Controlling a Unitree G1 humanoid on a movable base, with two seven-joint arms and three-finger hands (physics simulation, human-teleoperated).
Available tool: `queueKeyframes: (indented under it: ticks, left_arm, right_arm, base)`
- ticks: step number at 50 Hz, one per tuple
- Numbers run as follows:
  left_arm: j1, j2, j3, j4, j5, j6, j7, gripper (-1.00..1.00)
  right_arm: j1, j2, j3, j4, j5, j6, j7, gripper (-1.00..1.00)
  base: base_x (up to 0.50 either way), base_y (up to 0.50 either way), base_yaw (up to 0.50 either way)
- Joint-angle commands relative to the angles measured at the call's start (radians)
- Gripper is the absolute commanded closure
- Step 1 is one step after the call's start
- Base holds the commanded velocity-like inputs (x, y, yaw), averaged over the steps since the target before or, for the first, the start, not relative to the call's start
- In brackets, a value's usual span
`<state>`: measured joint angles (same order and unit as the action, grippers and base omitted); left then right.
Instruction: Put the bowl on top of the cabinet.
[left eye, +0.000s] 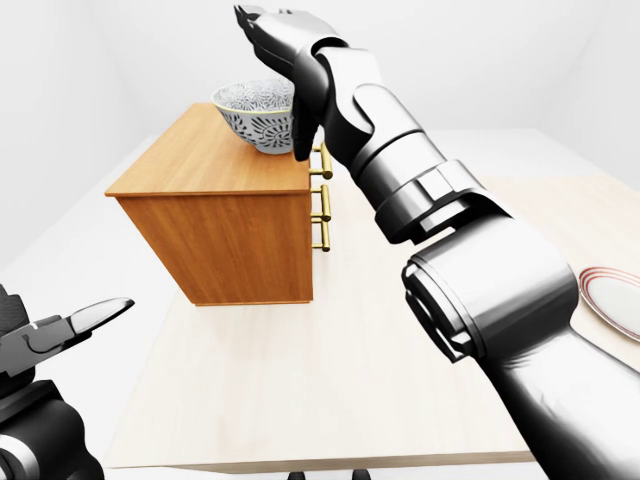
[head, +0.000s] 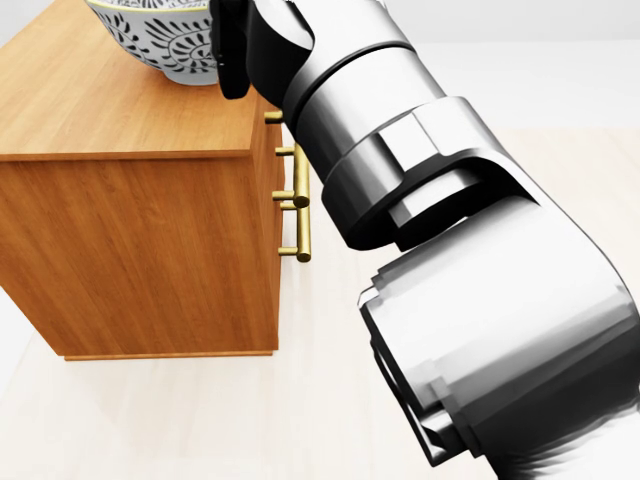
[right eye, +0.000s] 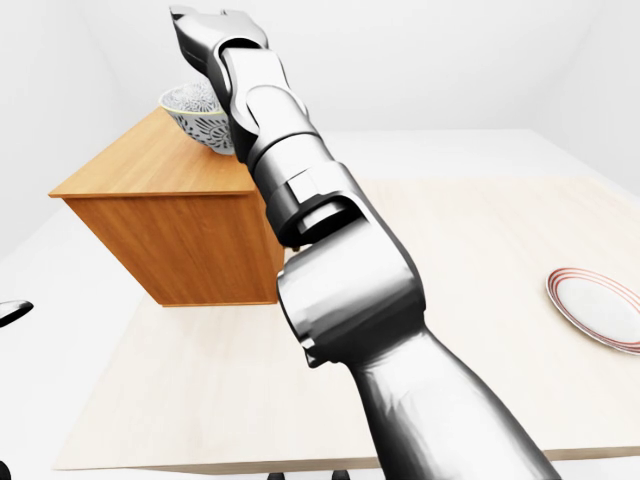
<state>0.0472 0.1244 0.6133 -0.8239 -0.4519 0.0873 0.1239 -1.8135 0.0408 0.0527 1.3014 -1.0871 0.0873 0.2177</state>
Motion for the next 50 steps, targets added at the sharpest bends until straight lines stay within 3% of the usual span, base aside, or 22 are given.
queueKeyframes:
  ticks: [1,13,17,22,23,24,32,43,46,50]
  left_arm:
    - [0.001,-0.001,-0.001,-0.001,0.001,0.0,0.0,-1.0]
    - [0.001,-0.001,0.002,-0.002,-0.002,0.0,0.0,-1.0]
    - [0.001,0.0,0.004,-0.005,-0.004,0.0,0.001,-1.0]
    - [0.001,0.0,0.003,-0.006,-0.002,0.0,0.001,-1.0]
    - [0.001,0.0,0.003,-0.006,-0.002,0.0,0.001,-1.0]
    - [0.001,0.0,0.002,-0.005,-0.001,0.0,0.001,-1.0]
    - [0.003,-0.004,-0.003,-0.001,0.005,0.0,-0.002,-1.0]
    - [0.003,-0.006,-0.013,-0.001,0.016,0.0,-0.003,-1.0]
    - [0.003,-0.006,-0.009,-0.002,0.014,0.0,-0.003,-1.0]
    - [0.002,-0.007,-0.01,0.004,0.016,0.0,-0.006,-1.0]
  right_arm:
    - [-0.028,-0.014,-0.007,0.003,0.02,0.0,-0.115,-1.0]
    - [-0.045,-0.023,-0.013,0.005,0.038,0.0,-0.191,-1.0]
    - [-0.038,-0.031,-0.017,0.007,0.044,0.0,-0.273,-1.0]
    - [-0.051,-0.04,-0.031,0.009,0.052,0.0,-0.535,-1.0]
    - [-0.057,-0.042,-0.028,0.009,0.046,0.0,-0.607,-1.0]
    - [-0.068,-0.049,-0.024,0.005,0.031,0.0,-0.741,-1.0]
    - [-0.096,-0.066,0.015,0.017,-0.107,0.0,-0.741,-1.0]
    - [-0.164,-0.114,-0.055,0.01,-0.045,0.0,-0.741,-1.0]
    - [-0.188,-0.134,-0.106,0.006,0.028,0.0,-0.741,-1.0]
    - [-0.253,-0.169,-0.107,-0.001,0.079,0.0,-0.741,-1.0]
  base:
    - [0.0,0.0,0.0]
    - [0.0,0.0,0.0]
    - [0.0,0.0,0.0]
    - [0.0,0.0,0.0]
    - [0.0,0.0,0.0]
    - [0.0,0.0,0.0]
    - [0.0,0.0,0.0]
    - [0.0,0.0,0.0]
    - [0.0,0.0,0.0]
    - [0.0,0.0,0.0]
